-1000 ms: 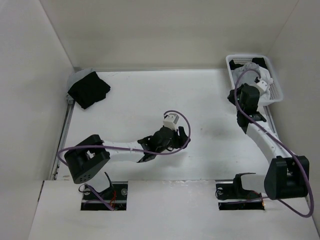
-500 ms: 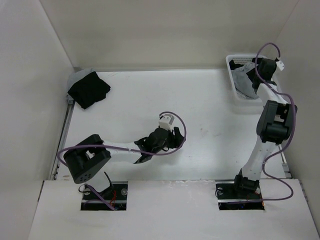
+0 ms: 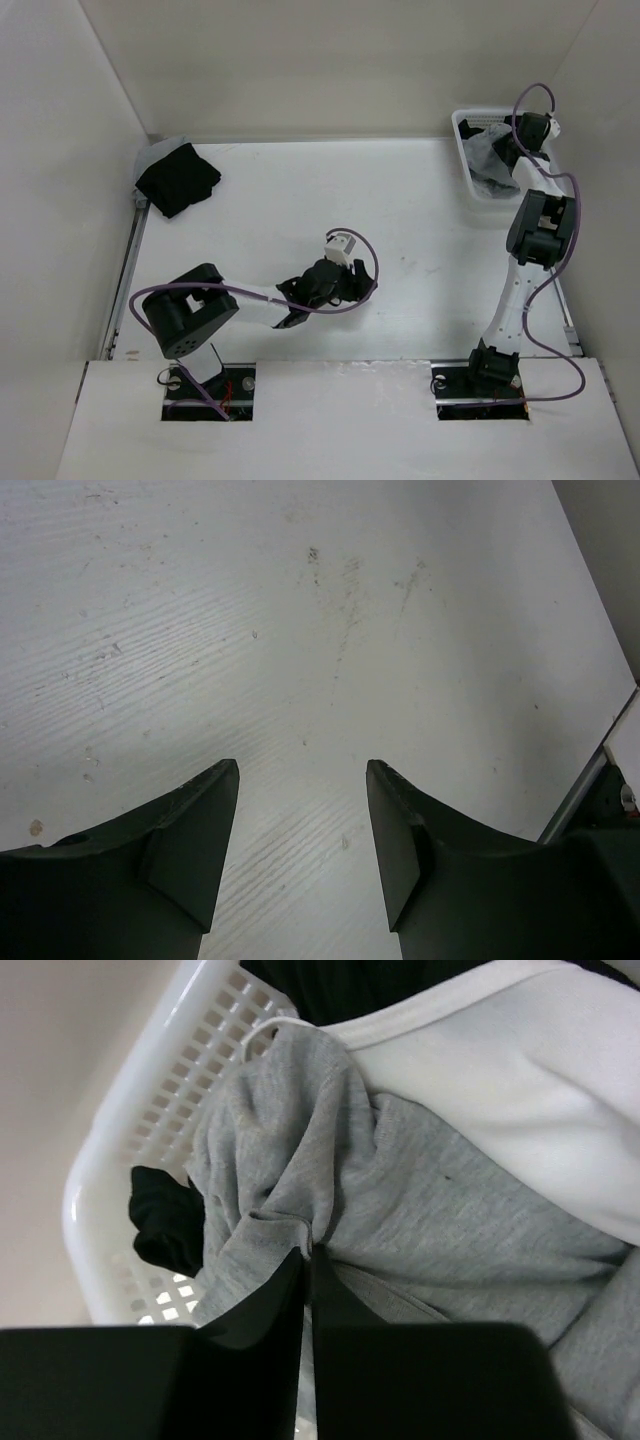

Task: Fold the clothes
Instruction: Grab the tank top from the pile, then move the tank top to the center of the board

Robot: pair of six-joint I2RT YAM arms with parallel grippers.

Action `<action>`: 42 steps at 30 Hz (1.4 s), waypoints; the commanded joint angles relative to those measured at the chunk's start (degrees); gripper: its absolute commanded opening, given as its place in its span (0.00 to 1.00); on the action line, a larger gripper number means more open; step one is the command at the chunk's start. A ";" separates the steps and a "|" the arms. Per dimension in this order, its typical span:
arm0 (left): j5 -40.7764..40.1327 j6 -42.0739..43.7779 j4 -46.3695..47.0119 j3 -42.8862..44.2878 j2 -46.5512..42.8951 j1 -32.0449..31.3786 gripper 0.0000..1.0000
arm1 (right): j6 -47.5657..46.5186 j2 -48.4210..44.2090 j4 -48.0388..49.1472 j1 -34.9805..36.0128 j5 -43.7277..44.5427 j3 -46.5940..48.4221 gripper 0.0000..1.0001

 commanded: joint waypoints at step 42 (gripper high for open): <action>2.14 -10.30 -18.09 -16.29 -43.42 35.53 0.51 | -15.71 -60.75 17.39 54.38 13.14 -24.90 0.00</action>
